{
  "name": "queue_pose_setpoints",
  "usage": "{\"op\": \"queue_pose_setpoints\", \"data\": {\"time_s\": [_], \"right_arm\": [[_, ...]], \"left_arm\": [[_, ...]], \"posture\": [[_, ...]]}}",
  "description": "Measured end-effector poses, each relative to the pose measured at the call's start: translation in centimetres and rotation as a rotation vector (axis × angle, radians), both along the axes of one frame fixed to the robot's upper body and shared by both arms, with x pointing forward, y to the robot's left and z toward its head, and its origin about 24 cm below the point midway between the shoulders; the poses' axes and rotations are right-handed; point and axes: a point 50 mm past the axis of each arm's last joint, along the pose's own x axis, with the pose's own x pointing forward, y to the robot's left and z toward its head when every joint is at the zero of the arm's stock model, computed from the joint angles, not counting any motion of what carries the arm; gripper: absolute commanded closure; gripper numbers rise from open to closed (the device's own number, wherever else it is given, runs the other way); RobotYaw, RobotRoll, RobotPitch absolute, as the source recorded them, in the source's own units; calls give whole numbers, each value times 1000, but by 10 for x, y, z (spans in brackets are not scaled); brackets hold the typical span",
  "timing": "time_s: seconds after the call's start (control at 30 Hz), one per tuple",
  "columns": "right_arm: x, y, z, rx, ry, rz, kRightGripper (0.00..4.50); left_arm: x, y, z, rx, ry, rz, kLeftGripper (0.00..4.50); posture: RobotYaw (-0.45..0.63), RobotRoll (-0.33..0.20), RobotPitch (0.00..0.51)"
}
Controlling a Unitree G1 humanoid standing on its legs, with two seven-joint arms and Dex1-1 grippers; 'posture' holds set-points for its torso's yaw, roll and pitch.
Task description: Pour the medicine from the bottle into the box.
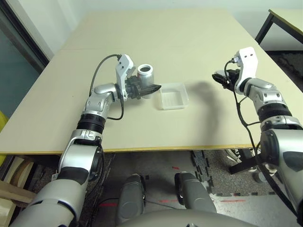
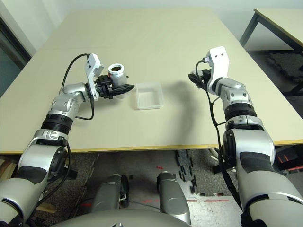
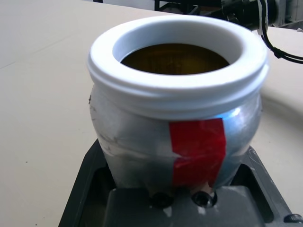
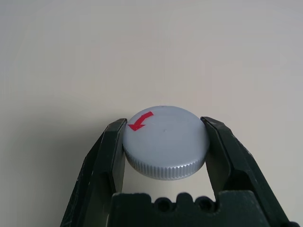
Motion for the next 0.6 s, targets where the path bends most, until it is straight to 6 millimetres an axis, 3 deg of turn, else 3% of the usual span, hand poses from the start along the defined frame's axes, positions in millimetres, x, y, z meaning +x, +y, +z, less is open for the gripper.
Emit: {"op": "queue_pose_setpoints", "data": {"time_s": [0.23, 0.43, 0.6], "right_arm": [[-3, -4, -10, -23, 30, -38, 1915], [-4, -2, -16, -27, 44, -40, 0], [-3, 0, -16, -28, 31, -33, 0]], "left_arm": [[0, 0, 0, 1, -5, 10, 1768], [1, 1, 0, 3, -6, 14, 1768], [1, 3, 0, 7, -9, 25, 1768]], "posture": [[-163, 0, 53], [-156, 0, 48], [-152, 0, 44]]}}
